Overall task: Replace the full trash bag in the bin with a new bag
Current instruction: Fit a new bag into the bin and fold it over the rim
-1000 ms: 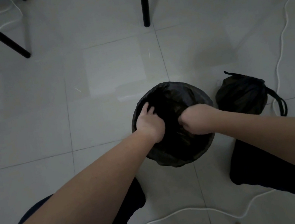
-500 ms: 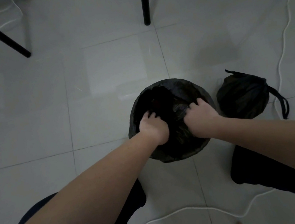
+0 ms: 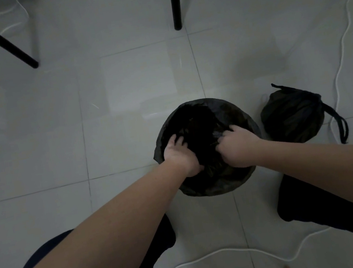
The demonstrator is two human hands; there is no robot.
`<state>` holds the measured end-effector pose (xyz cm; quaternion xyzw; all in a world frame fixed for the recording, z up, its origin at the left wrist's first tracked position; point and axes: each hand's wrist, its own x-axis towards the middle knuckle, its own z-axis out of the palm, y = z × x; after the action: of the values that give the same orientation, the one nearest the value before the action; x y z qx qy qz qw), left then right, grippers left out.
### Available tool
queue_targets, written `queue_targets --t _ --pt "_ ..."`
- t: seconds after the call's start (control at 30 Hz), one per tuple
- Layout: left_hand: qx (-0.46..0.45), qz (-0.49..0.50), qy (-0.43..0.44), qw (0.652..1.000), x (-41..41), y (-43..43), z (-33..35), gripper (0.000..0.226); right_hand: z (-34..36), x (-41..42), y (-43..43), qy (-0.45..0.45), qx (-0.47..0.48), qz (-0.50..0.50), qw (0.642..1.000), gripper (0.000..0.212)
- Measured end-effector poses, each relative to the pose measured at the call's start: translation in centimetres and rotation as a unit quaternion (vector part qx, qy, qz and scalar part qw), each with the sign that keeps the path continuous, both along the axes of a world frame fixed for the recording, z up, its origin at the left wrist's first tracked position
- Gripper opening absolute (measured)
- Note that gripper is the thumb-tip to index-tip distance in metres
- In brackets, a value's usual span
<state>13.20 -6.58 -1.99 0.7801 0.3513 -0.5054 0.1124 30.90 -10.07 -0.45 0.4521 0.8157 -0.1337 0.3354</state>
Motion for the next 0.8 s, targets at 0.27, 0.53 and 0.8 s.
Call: queue_targets --t 0.27,0.53,0.8 --pt "0.065 -0.091 0.052 0.992 -2.4 0.8 0.0 0.074 -1.9 1.8 -0.6 -0.201 -0.036 -0.019 0.979 0.071" --pt "0.126 -0.002 -0.208 0.970 -1.8 1.9 1.8 0.046 1.5 1.8 0.4 0.047 0.088 -0.054 0.994 0.026" --pt "0.218 0.471 -0.467 0.716 -5.0 4.1 5.0 0.027 2.9 6.0 2.0 0.372 0.084 -0.615 0.690 0.032"
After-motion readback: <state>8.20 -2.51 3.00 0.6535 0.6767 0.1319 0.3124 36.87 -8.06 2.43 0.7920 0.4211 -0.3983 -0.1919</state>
